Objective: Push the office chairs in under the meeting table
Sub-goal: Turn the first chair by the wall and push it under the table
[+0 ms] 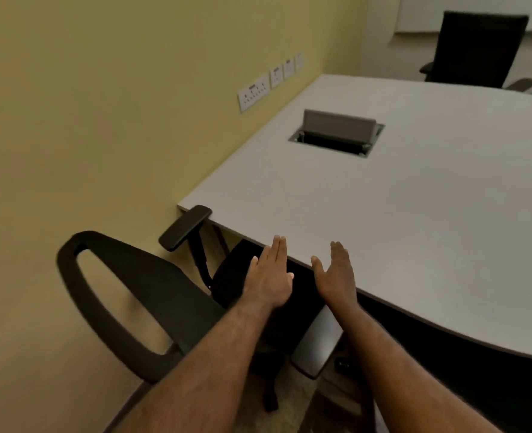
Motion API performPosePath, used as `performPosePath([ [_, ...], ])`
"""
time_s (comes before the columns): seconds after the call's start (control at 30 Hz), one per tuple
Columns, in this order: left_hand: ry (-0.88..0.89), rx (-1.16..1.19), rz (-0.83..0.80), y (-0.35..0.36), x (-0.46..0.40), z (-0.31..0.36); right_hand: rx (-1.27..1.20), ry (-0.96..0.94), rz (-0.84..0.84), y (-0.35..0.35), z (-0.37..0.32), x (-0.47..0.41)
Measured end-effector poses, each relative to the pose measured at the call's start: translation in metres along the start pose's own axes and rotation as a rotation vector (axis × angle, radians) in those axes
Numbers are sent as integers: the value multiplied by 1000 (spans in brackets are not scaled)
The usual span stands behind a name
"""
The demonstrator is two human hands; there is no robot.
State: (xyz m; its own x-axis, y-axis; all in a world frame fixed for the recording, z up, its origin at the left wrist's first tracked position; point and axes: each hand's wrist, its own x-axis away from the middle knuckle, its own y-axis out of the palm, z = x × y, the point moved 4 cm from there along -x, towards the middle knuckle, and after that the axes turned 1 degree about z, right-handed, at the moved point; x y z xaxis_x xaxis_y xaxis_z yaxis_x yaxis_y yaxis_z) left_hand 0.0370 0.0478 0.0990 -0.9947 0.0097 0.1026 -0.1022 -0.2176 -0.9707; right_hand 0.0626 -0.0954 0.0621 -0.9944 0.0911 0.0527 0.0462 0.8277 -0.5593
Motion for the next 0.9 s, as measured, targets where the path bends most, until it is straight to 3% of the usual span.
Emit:
performPosePath([
  [0.3,115,-148,65,-112,8,-60,114,-282,-6,5,-123,38],
  [0.53,203,-120,230,-170,47,-153,48,-347,7,44,-196,97],
  [0.9,265,-8,321,-177,114,-302,125,-383,-2,139,-260,197],
])
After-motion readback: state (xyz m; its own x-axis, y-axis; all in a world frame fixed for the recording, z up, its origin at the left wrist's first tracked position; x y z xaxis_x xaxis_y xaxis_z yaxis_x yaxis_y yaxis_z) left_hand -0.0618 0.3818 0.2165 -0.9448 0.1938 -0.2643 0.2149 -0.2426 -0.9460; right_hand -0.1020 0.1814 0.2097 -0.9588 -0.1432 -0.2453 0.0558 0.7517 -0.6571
